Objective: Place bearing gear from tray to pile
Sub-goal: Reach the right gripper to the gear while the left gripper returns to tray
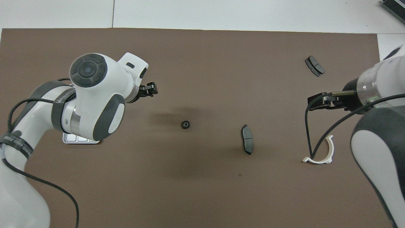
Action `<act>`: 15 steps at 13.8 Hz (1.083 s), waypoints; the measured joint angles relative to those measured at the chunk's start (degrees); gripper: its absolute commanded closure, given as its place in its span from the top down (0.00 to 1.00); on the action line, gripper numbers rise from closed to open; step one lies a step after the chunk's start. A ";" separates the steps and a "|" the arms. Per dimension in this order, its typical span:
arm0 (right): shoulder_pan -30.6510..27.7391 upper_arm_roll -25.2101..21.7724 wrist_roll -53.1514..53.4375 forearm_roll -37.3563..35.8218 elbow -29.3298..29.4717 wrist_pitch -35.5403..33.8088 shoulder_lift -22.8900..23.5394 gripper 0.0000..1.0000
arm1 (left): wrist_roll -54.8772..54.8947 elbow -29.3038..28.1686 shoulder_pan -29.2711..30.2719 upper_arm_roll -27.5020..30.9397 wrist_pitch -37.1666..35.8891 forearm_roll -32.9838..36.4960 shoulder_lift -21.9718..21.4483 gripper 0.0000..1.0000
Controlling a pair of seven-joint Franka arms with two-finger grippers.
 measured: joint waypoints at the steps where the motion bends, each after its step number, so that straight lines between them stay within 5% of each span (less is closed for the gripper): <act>1: 1.64 0.05 2.05 0.01 -0.46 1.25 0.30 1.00 | 3.23 -0.19 2.67 0.04 -0.08 0.03 0.09 0.78; 4: 6.51 0.17 8.67 0.04 -1.19 6.83 3.44 1.00 | 12.59 -1.50 10.20 0.07 0.32 0.04 0.17 0.77; 7: 11.22 0.21 14.99 0.05 -0.77 12.93 9.65 1.00 | 18.55 -7.13 15.42 0.05 8.20 0.05 -0.10 0.76; 10: 15.38 0.22 21.60 0.05 1.52 17.16 15.47 1.00 | 22.02 -13.12 17.53 -0.01 15.60 0.05 -0.10 0.72; 15: 20.01 0.22 28.63 0.04 7.04 19.55 24.65 1.00 | 24.51 -14.22 17.96 -0.14 16.40 0.05 -0.06 0.65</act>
